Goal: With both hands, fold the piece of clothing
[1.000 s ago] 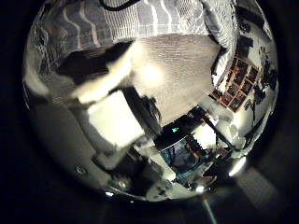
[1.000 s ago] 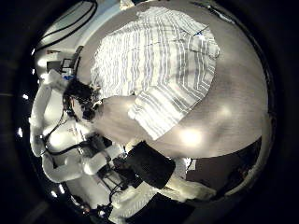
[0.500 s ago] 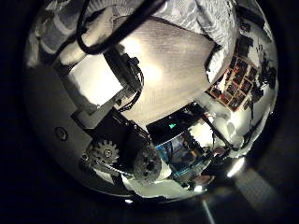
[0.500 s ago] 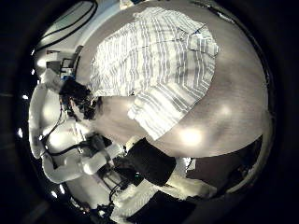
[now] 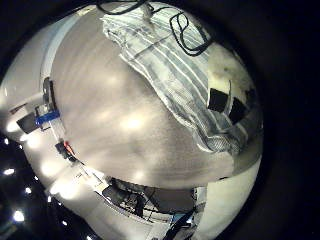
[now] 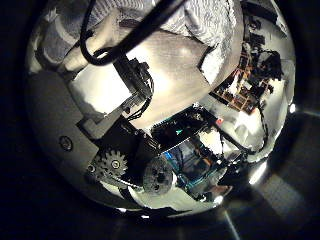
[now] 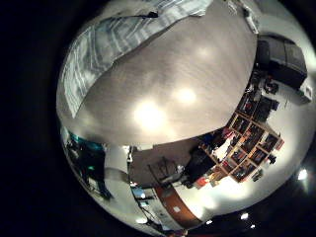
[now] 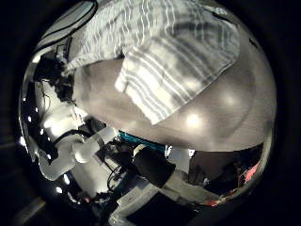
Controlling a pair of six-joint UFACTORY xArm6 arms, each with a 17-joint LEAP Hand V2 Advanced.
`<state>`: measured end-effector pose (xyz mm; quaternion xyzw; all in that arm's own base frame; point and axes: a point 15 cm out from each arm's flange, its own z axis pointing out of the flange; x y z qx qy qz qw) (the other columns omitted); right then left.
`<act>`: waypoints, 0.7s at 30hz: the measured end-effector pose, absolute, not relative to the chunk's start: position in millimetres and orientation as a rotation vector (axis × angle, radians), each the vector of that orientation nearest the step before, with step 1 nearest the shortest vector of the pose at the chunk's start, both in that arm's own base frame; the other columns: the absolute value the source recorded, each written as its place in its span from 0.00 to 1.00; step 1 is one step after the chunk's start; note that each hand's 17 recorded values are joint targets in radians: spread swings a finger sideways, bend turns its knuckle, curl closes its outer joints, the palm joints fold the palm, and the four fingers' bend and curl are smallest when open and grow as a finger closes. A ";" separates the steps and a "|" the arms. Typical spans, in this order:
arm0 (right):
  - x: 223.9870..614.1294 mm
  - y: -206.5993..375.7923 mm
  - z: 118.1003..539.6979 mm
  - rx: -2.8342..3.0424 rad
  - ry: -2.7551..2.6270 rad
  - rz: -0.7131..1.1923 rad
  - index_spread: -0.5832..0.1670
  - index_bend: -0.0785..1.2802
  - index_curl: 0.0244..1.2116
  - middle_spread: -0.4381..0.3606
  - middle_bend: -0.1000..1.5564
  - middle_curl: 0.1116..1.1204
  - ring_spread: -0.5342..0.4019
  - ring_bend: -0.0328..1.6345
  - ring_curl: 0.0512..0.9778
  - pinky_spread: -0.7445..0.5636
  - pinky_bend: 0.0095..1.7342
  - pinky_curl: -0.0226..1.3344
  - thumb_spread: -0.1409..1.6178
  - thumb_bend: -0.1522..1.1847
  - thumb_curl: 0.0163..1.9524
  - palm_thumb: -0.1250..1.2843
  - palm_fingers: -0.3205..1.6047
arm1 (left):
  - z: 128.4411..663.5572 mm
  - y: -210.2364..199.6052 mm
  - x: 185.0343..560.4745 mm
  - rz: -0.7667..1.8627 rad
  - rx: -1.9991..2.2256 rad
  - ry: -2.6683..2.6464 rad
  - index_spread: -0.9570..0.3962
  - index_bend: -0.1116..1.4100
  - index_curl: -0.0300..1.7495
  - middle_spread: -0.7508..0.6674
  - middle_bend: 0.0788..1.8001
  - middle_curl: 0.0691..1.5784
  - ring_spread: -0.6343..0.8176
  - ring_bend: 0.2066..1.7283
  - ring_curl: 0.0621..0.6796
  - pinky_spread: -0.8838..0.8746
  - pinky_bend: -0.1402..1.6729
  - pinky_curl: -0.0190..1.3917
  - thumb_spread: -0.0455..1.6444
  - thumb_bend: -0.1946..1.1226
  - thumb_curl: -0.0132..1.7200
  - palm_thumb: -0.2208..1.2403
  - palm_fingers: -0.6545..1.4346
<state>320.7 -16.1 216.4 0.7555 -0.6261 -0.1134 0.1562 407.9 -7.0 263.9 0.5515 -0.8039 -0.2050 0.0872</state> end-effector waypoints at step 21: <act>326.8 -33.0 173.9 2.052 -1.663 -0.239 0.49 0.18 0.21 0.46 0.30 0.29 0.47 0.46 0.25 0.69 0.34 0.17 0.68 0.10 0.16 0.40 0.30 | 273.0 4.2 412.5 -0.614 1.656 -2.394 0.17 0.43 0.66 0.19 0.60 0.51 0.12 0.73 0.74 0.11 0.56 0.61 0.67 0.13 0.30 0.65 0.82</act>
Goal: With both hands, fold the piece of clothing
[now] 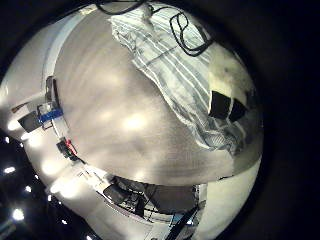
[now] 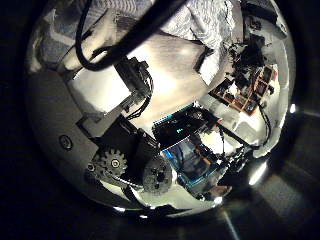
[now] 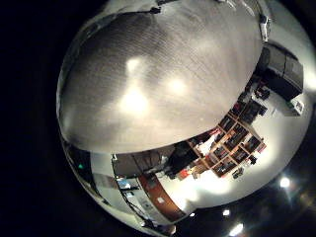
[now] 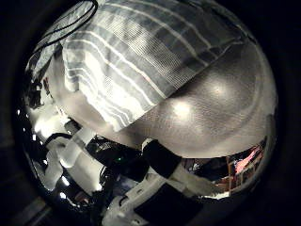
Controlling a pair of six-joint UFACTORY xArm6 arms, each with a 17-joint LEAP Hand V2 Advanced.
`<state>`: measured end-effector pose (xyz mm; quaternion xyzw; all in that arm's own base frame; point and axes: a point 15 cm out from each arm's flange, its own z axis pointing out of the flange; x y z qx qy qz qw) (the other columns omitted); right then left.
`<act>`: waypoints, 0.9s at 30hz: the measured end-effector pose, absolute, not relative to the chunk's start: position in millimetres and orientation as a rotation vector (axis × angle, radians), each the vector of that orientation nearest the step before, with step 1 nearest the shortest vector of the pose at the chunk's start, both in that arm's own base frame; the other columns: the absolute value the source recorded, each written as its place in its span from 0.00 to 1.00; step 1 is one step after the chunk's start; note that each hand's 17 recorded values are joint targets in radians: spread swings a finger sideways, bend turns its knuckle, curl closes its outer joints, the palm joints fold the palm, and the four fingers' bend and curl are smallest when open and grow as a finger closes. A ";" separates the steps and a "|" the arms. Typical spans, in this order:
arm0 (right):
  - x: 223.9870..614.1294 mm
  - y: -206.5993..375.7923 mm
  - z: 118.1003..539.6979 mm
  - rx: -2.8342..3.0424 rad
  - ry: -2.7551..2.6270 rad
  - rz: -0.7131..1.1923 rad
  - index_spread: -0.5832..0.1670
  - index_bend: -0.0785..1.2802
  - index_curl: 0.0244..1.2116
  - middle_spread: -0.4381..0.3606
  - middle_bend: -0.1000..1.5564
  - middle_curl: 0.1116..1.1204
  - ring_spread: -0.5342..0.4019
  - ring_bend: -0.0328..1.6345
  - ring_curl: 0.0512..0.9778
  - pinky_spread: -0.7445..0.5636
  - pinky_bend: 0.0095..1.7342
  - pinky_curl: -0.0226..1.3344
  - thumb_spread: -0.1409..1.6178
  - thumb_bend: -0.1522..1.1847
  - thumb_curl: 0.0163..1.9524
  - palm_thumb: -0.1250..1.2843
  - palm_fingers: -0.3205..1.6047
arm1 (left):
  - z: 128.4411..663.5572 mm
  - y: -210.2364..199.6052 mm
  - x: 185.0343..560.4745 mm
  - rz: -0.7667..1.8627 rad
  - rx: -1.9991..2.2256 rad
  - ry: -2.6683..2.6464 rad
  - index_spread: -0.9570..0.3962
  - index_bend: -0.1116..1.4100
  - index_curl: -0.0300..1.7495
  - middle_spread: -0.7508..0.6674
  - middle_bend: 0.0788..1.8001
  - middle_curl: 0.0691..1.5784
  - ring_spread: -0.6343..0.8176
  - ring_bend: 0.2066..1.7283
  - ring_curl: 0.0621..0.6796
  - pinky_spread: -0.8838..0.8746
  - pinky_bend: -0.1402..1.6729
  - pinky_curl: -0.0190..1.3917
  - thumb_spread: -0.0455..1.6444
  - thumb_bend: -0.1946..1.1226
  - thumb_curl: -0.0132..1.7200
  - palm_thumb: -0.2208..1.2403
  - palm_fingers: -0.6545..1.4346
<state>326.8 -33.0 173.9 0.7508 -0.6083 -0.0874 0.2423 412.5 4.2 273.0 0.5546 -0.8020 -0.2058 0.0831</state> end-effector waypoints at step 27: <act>345.6 -42.6 260.4 2.236 -1.957 0.192 0.34 0.85 0.66 0.28 0.79 0.73 0.33 0.84 0.63 0.39 0.79 0.46 0.72 0.14 0.26 0.77 0.75 | 309.6 27.4 384.4 -0.581 1.591 -2.383 0.15 0.38 0.70 0.19 0.58 0.52 0.12 0.72 0.74 0.09 0.52 0.66 0.67 0.13 0.31 0.65 0.83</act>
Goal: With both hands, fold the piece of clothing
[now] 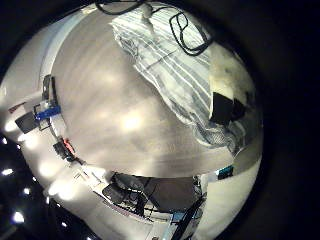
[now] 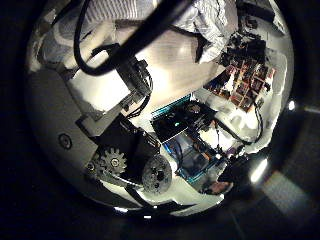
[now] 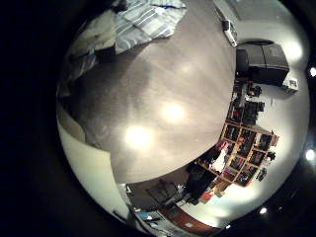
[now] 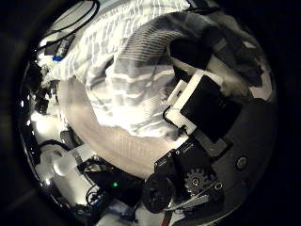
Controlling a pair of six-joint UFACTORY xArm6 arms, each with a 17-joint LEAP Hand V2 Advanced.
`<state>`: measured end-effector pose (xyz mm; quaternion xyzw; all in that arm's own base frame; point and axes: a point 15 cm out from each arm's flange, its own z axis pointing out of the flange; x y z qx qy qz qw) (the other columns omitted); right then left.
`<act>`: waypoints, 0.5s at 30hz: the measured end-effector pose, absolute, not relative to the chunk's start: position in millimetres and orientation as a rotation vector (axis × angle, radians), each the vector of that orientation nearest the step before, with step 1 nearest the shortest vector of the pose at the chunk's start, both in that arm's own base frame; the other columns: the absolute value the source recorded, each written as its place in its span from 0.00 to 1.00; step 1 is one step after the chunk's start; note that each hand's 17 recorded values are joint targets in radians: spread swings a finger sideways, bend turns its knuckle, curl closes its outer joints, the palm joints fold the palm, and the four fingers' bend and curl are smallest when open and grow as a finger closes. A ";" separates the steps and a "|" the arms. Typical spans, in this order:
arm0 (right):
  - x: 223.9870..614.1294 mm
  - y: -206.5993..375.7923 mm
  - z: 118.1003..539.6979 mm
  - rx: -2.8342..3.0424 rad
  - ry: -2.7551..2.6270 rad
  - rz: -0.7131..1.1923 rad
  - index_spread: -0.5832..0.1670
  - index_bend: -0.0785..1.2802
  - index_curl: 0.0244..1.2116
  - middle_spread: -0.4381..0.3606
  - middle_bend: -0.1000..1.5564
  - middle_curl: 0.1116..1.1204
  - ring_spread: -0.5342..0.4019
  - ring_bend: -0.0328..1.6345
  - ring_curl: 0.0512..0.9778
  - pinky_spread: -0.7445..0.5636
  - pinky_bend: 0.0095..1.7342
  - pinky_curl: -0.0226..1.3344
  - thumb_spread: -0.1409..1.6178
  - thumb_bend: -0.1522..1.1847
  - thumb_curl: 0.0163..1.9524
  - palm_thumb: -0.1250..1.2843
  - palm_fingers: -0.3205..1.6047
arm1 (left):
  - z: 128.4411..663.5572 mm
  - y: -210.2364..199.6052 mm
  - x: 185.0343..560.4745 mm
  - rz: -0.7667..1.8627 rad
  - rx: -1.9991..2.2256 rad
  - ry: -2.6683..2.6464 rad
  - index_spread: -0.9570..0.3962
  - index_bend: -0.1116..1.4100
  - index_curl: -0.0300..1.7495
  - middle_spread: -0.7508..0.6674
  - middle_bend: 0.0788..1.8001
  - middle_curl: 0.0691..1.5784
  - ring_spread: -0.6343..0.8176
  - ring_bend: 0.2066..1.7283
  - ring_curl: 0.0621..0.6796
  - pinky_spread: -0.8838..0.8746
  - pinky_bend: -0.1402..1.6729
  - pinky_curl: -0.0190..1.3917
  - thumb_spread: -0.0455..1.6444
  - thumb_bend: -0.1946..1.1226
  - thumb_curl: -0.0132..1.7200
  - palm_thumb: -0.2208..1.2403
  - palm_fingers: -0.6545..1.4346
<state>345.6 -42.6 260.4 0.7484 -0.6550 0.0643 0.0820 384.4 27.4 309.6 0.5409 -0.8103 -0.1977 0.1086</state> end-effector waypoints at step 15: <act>307.7 -38.6 379.1 2.284 -2.098 0.326 0.41 0.88 0.71 0.33 0.83 0.73 0.35 0.86 0.67 0.42 0.78 0.52 0.71 0.10 0.31 0.80 0.74 | 356.5 20.0 328.9 -0.534 1.446 -2.379 0.14 0.36 0.71 0.19 0.59 0.52 0.12 0.71 0.74 0.08 0.50 0.68 0.68 0.13 0.30 0.64 0.83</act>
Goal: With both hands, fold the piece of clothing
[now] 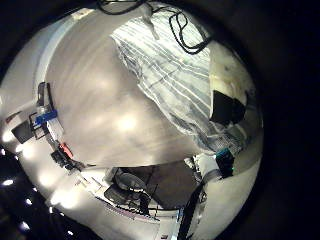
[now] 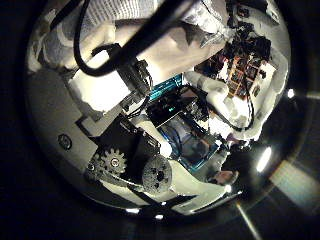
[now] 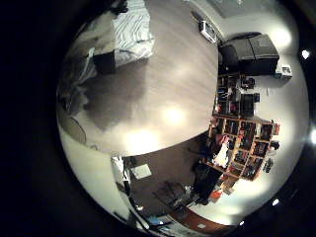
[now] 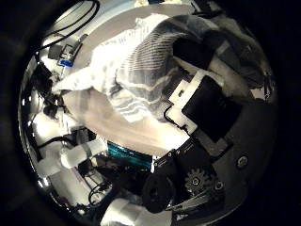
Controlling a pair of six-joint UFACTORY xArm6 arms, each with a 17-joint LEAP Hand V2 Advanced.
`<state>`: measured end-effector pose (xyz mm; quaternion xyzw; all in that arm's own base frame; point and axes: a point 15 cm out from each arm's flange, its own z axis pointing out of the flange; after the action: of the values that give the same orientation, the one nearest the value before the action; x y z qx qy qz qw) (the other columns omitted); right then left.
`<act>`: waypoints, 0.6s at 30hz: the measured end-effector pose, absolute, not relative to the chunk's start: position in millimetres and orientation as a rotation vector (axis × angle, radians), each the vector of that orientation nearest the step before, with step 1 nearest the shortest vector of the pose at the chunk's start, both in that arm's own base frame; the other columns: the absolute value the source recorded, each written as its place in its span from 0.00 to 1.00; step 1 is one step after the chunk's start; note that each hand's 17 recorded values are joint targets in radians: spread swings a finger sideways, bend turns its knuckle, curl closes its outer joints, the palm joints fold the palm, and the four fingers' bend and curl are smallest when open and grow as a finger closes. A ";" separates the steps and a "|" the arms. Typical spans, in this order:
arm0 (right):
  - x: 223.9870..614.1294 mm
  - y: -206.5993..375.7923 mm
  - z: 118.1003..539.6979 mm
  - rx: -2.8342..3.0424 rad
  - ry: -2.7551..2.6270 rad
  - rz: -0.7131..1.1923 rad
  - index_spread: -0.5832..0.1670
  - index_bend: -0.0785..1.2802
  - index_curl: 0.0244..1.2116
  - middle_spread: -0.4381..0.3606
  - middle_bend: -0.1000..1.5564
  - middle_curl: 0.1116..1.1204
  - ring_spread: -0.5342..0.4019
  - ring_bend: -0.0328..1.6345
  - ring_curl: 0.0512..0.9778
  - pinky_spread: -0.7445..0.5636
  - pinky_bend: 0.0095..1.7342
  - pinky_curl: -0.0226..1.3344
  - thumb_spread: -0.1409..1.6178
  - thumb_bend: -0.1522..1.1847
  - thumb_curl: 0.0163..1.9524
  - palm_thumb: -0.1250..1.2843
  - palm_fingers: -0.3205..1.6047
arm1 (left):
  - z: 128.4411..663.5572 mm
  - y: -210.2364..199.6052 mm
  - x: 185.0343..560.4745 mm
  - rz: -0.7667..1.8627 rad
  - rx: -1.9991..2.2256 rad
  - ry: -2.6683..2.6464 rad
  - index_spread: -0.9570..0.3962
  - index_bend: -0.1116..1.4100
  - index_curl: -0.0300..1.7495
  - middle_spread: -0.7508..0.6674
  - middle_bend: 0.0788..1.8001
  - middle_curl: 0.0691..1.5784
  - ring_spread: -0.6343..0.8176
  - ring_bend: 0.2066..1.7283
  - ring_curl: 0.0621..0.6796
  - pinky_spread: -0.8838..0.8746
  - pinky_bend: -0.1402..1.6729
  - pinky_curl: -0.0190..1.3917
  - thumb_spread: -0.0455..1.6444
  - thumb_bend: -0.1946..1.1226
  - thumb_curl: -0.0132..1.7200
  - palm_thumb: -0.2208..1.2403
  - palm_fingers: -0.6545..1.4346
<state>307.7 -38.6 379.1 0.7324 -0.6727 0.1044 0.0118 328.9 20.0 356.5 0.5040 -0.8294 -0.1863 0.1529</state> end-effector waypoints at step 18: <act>462.4 -20.6 395.6 2.294 -2.121 0.284 0.43 0.88 0.72 0.34 0.84 0.71 0.35 0.87 0.68 0.41 0.76 0.58 0.69 0.11 0.34 0.79 0.74 | 357.6 26.3 434.4 -0.446 1.713 -2.366 0.13 0.35 0.71 0.19 0.58 0.52 0.12 0.71 0.74 0.06 0.48 0.70 0.68 0.13 0.30 0.64 0.83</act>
<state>462.4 -20.6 395.6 0.7311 -0.6762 0.0907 0.0022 434.4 26.3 357.6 0.5772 -0.7972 -0.1502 0.0934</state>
